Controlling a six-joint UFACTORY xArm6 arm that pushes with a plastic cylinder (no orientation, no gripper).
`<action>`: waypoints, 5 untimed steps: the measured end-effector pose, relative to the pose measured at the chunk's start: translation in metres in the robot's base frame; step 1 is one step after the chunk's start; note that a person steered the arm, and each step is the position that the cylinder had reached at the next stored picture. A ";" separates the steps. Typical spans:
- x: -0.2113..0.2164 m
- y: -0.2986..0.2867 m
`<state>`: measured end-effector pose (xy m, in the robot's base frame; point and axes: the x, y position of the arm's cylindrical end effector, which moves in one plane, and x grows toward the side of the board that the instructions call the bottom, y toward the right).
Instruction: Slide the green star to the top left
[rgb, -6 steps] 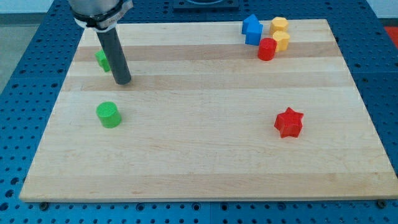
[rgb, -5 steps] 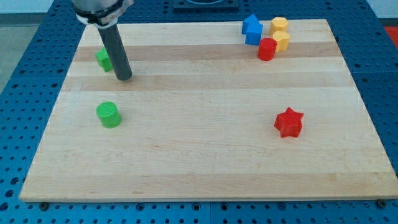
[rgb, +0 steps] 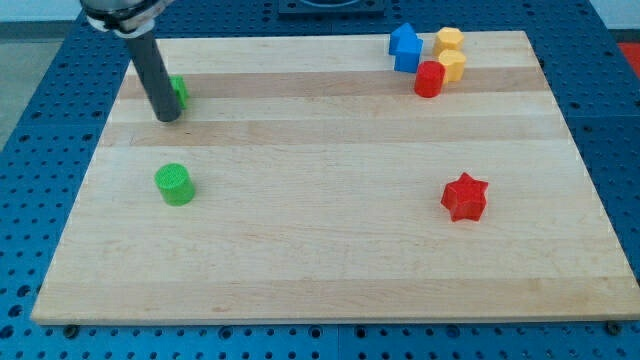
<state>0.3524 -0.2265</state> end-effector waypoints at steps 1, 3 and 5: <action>0.000 -0.001; -0.022 0.004; -0.058 0.007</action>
